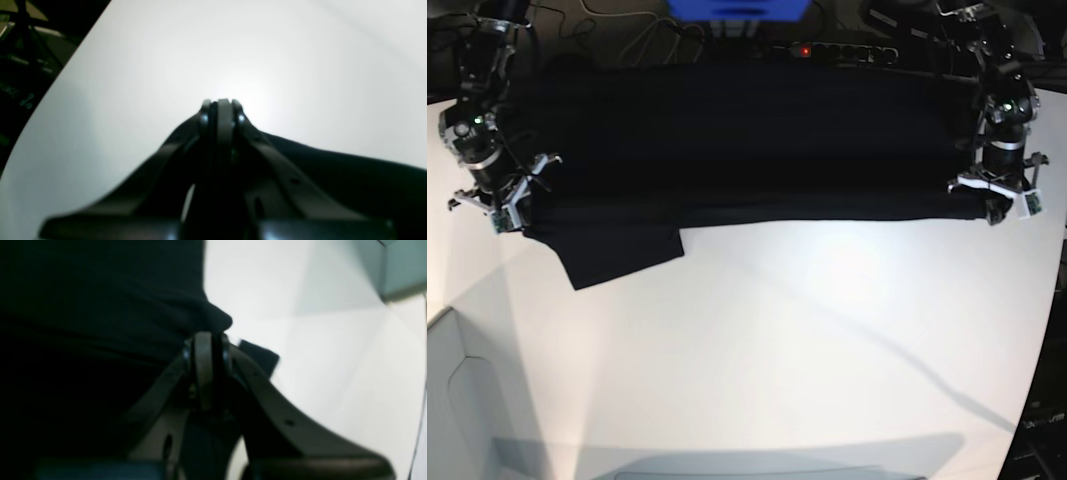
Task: Fold the T-shirt properly
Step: 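Grasp the hem corners and fold them over toward the collar edge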
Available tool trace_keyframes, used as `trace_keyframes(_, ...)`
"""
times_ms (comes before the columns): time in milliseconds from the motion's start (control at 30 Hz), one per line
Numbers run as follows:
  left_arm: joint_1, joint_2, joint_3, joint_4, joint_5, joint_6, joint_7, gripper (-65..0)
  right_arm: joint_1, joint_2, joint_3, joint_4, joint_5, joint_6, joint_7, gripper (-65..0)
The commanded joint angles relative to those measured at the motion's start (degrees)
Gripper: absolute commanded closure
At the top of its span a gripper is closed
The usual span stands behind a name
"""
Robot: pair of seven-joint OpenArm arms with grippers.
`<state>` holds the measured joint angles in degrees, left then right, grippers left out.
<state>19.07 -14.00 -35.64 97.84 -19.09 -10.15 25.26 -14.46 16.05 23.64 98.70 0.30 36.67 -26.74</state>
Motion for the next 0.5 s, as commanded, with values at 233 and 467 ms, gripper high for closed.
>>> trace_keyframes(233,0.3,-0.9,-0.3,-3.0,0.2,0.4,-1.5,0.0,-2.0,-0.6,5.2,0.7,-0.3,3.3,1.0,0.0)
trace_keyframes(467,2.9,-1.1,-0.5,-5.4,0.3,0.4,-1.7,0.0,-4.0,-0.6,5.3,0.7,-0.3,3.3,1.0,0.0)
